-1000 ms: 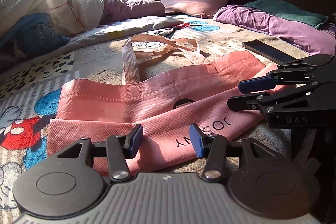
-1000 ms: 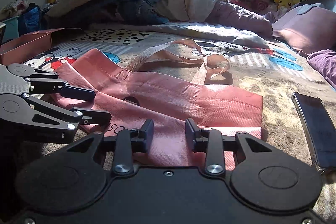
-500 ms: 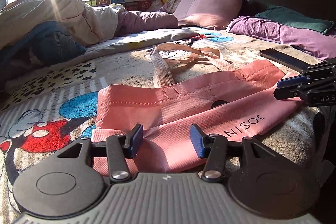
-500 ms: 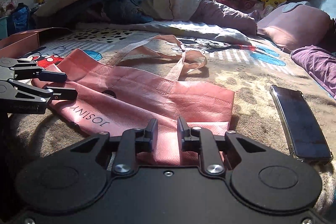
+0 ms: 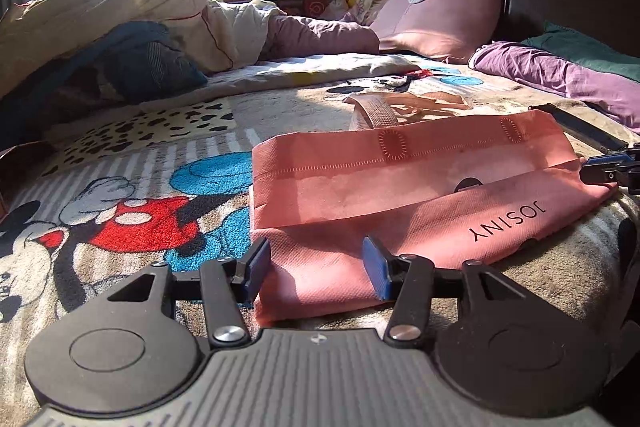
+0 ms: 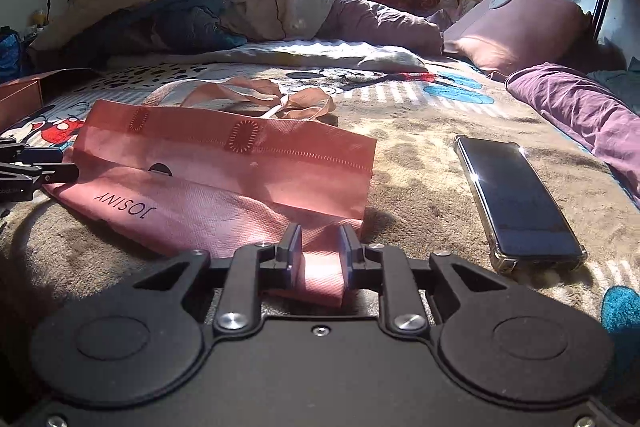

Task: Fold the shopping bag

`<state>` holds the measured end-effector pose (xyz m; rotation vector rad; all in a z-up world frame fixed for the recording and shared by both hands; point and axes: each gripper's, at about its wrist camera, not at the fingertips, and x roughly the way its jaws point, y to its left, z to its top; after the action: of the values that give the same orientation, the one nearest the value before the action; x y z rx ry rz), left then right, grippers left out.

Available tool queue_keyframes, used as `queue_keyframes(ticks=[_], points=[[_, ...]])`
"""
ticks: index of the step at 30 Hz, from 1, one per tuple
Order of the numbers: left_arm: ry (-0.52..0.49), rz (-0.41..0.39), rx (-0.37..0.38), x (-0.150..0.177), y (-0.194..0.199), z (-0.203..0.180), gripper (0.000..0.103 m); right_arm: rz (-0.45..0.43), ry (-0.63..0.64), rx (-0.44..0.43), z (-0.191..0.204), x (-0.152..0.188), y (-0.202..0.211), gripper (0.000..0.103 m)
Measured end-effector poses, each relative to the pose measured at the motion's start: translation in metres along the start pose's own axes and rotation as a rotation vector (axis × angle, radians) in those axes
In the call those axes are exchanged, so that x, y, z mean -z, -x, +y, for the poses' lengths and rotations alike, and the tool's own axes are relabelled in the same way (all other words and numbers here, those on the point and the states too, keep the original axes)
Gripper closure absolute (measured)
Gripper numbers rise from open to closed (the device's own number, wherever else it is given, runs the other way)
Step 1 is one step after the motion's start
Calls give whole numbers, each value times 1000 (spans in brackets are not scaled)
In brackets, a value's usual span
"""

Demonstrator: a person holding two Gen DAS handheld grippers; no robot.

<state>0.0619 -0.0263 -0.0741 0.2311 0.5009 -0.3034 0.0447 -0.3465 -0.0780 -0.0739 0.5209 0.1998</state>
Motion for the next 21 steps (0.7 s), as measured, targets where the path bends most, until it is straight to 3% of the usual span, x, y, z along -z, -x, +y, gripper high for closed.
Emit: queue_keyframes(ticks=[10, 14, 19, 21], points=[[-350, 7, 96, -2, 10, -23, 51, -5, 164, 67, 20, -3, -2, 81], [-464, 6, 129, -3, 8, -35, 51, -17, 240, 55, 33, -6, -6, 81], [-641, 40, 183, -4, 12, -47, 50, -14, 224, 15, 33, -13, -13, 81], [-745, 17, 157, 3, 15, -53, 50, -11, 219, 0, 30, -15, -17, 81]])
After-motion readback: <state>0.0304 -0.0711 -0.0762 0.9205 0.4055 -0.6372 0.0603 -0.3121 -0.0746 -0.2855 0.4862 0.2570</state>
